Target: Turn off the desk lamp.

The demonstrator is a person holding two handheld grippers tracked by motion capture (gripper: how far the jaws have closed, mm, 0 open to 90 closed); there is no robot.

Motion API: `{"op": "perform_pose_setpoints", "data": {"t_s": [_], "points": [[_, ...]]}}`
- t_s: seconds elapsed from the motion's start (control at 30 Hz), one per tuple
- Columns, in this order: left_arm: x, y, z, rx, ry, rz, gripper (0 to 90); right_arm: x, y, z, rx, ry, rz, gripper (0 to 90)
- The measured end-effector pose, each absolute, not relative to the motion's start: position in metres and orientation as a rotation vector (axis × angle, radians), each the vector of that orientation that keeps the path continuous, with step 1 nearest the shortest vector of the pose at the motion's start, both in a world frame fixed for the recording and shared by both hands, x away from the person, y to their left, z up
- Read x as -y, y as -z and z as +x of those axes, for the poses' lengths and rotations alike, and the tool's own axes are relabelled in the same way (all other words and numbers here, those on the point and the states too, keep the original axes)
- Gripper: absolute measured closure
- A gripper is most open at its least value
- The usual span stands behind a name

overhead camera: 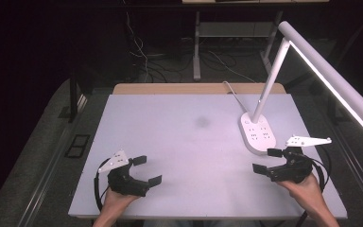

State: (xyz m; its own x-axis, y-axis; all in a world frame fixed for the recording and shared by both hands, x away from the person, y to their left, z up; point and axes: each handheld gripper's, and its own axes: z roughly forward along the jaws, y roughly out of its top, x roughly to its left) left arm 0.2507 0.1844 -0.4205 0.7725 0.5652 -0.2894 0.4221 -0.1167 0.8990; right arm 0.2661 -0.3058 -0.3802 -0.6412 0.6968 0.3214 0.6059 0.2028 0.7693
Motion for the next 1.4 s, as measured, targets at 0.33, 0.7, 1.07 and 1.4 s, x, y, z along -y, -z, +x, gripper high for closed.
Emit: {"op": "perform_pose_setpoints", "data": {"t_s": [0.33,0.7,1.07,1.4], "points": [[-0.184,0.421,0.250,-0.782,-0.142,1.741,0.0,0.318,0.367,0.279,-2.347,-1.394,1.283,0.8],[-0.184,0.421,0.251,-0.788,-0.146,1.737,0.0,0.329,0.359,0.298,-2.354,-1.365,1.289,0.7],[-0.184,0.421,0.251,-0.792,-0.148,1.738,0.0,0.334,0.355,0.318,-2.359,-1.323,1.301,0.8],[-0.185,0.421,0.251,-0.791,-0.148,1.737,0.0,0.339,0.351,0.334,-2.354,-1.297,1.313,0.8]]}}
